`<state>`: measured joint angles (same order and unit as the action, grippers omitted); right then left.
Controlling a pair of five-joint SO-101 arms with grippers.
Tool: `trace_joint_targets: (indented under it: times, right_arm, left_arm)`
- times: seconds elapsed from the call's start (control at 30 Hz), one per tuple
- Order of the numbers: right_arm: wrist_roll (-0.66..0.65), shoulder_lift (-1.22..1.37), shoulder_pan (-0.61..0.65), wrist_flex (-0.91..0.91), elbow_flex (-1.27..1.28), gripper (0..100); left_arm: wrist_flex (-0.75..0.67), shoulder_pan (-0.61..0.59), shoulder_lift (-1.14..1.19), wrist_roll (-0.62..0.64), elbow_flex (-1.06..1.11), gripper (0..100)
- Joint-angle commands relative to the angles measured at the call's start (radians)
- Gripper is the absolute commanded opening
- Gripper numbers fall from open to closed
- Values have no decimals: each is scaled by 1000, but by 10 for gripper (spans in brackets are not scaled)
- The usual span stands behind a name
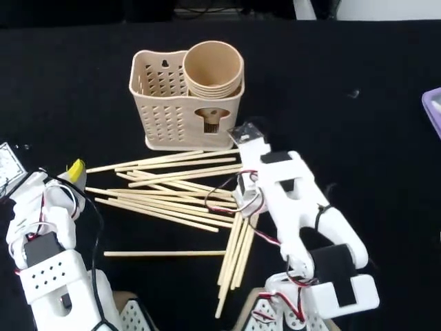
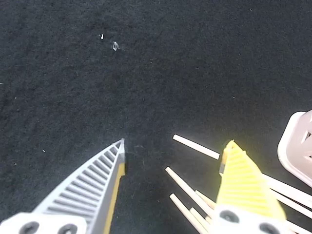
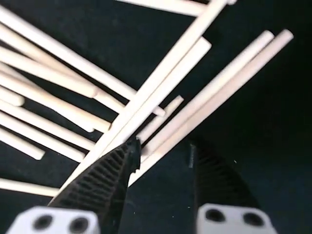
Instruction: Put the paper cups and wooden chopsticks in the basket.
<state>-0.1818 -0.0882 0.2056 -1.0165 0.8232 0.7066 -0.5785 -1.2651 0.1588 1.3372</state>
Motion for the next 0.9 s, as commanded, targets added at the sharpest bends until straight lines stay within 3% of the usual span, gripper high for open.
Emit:
trace_joint_targets:
  times: [0.0, 0.13, 0.3, 0.43, 0.63, 0.87]
  right_arm:
    - [6, 18, 32, 6, -33, 103]
    - [2, 18, 26, 0, -18, 12]
    - [-6, 16, 25, 0, 24, 87]
    - [-91, 16, 26, 0, 31, 130]
    - [-190, 16, 26, -21, 42, 12]
    - [-219, -21, 25, -87, 8, 11]
  left_arm:
    - [-21, 4, -15, 3, -33, 314]
    - [-21, 4, -15, 3, -33, 314]
    - [-21, 2, -15, 3, -33, 314]
    - [-21, 2, -15, 3, -33, 314]
    - [-21, 2, -15, 3, -33, 314]
    - [-21, 2, -15, 3, -33, 314]
